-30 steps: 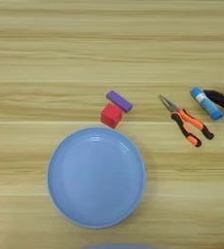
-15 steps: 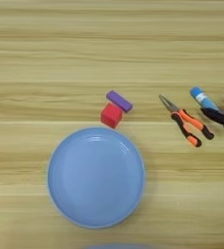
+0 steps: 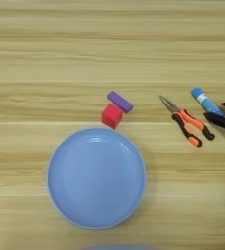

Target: Move the objects on the table

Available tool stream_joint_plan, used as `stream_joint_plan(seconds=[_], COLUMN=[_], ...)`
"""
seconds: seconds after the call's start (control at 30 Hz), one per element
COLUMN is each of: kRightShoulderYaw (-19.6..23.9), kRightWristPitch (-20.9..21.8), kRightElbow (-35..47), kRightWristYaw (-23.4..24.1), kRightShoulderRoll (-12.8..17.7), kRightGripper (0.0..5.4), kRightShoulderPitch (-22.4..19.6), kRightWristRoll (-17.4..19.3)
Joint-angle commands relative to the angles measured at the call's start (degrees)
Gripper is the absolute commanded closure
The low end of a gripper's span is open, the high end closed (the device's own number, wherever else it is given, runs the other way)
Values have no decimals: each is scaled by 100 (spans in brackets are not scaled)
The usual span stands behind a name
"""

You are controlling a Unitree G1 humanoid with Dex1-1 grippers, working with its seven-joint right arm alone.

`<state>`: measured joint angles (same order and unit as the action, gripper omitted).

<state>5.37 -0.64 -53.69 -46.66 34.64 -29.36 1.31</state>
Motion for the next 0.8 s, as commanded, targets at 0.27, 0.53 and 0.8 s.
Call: stream_joint_plan(seconds=[0.27, 0.53, 0.8], kRightShoulderYaw=[47, 53, 96], kRightWristPitch=[-365, -659, -882], kRightElbow=[221, 290, 1416], kRightWristYaw=[129, 106, 46], kRightShoulderRoll=[69, 60, 32], kRightGripper=[336, 401, 401], kRightShoulderPitch=[-430, -415, -272], kRightWristRoll=[76, 133, 284])
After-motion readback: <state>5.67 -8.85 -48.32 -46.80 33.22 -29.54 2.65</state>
